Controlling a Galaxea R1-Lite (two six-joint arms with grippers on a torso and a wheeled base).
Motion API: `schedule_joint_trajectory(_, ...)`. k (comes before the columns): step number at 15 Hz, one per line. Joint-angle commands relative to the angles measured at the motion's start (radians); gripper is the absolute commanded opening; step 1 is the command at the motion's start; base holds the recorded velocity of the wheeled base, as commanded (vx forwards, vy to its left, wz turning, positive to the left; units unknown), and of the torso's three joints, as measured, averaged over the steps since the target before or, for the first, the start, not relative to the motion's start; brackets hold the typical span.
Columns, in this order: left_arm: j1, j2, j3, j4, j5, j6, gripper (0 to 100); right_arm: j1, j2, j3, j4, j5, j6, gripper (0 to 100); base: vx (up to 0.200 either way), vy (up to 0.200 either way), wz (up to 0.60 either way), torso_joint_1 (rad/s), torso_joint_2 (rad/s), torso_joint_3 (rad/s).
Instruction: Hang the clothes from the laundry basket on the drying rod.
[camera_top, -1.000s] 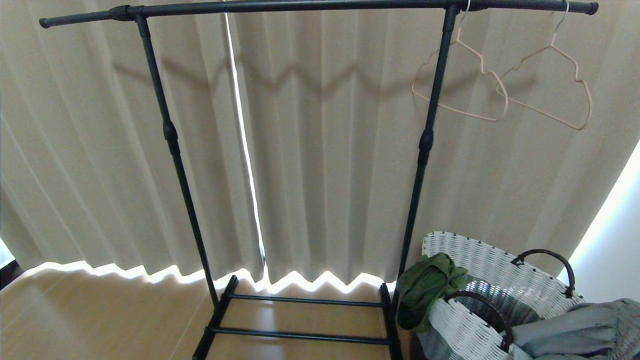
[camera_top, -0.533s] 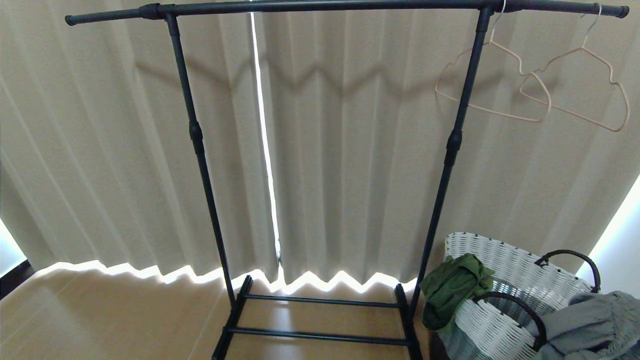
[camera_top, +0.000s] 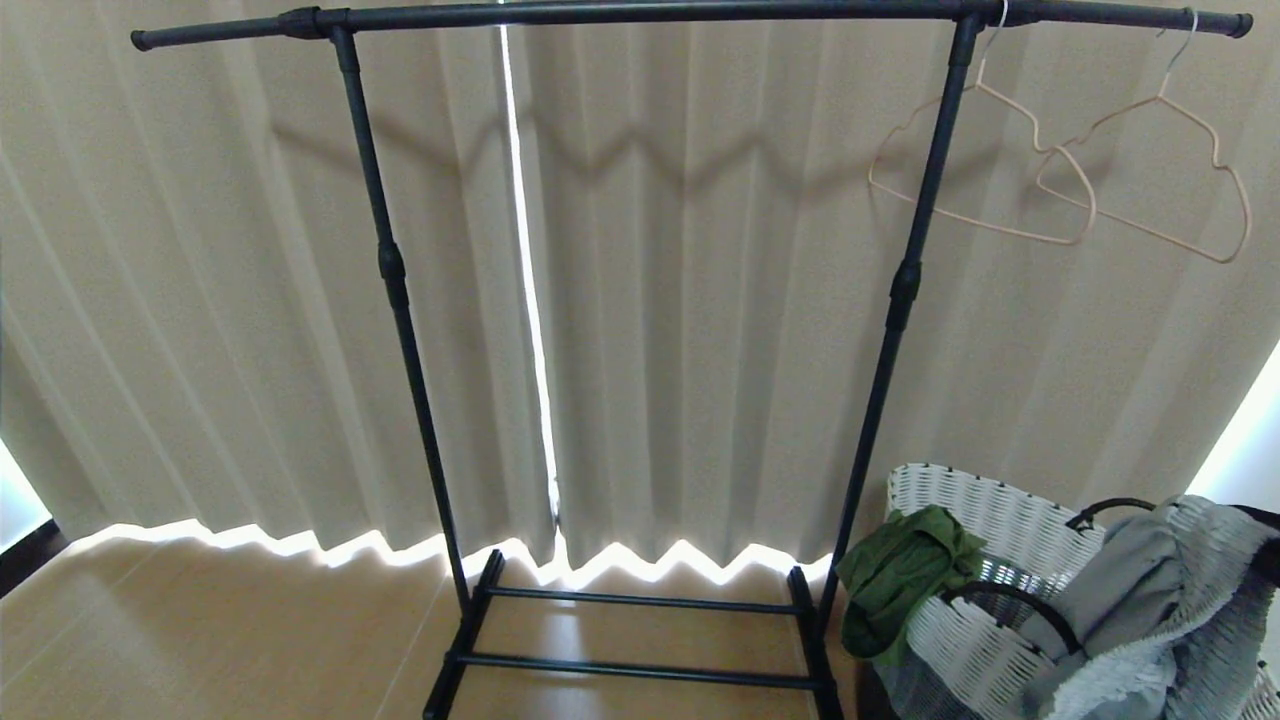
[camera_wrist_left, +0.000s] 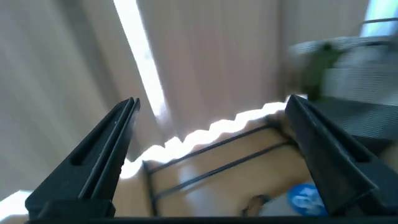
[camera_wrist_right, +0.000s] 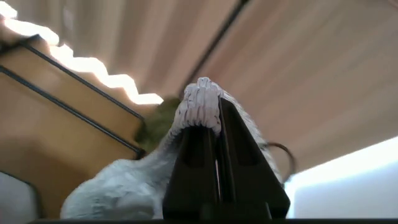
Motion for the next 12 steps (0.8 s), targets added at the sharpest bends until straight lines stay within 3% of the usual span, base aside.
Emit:
schedule_joint_trajectory(1, -0.002, 0.202, -0.155, -0.001, -0.178, 0.001, 100, 0.121, 0.052, -0.053, -0.006, 0.018, 0.093, 0, 0.000, 0.000, 0.00, 0.000, 0.00, 0.000)
schedule_joint_trajectory(4, -0.033, 0.556, -0.280, -0.070, -0.240, 0.000, 100, 0.165, 0.097, -0.147, -0.001, 0.116, 0.211, 0, 0.000, 0.000, 0.00, 0.000, 0.00, 0.000)
schedule_joint_trajectory(6, -0.203, 0.838, -0.297, -0.274, -0.235, -0.039, 100, 0.184, 0.134, -0.201, -0.003, 0.174, 0.257, 0, 0.000, 0.000, 0.00, 0.000, 0.00, 0.000)
schedule_joint_trajectory(7, -0.291, 0.932, -0.297, -0.376, -0.223, -0.085, 100, 0.193, 0.154, -0.224, -0.007, 0.177, 0.262, 0, 0.000, 0.000, 0.00, 0.000, 0.00, 0.000)
schedule_joint_trajectory(8, -0.340, 0.973, -0.300, -0.412, -0.204, -0.102, 100, 0.197, 0.161, -0.234, -0.009, 0.177, 0.262, 0, 0.000, 0.000, 0.00, 0.000, 0.00, 0.000)
schedule_joint_trajectory(9, -0.510, 1.091, -0.323, -0.469, -0.101, -0.122, 100, 0.210, 0.178, -0.257, -0.010, 0.177, 0.263, 0, 0.000, 0.000, 0.00, 0.000, 0.00, 0.000)
schedule_joint_trajectory(10, -0.570, 1.136, -0.335, -0.484, -0.054, -0.135, 100, 0.214, 0.181, -0.262, -0.012, 0.177, 0.265, 0, 0.000, 0.000, 0.00, 0.000, 0.00, 0.000)
schedule_joint_trajectory(11, -0.729, 1.272, -0.370, -0.567, 0.041, -0.218, 100, 0.231, 0.183, -0.274, -0.013, 0.177, 0.280, 0, 0.000, 0.000, 0.00, 0.000, 0.00, 0.000)
schedule_joint_trajectory(12, -0.818, 1.371, -0.395, -0.636, 0.089, -0.283, 100, 0.239, 0.181, -0.284, -0.013, 0.177, 0.295, 0, 0.000, 0.000, 0.00, 0.000, 0.00, 0.000)
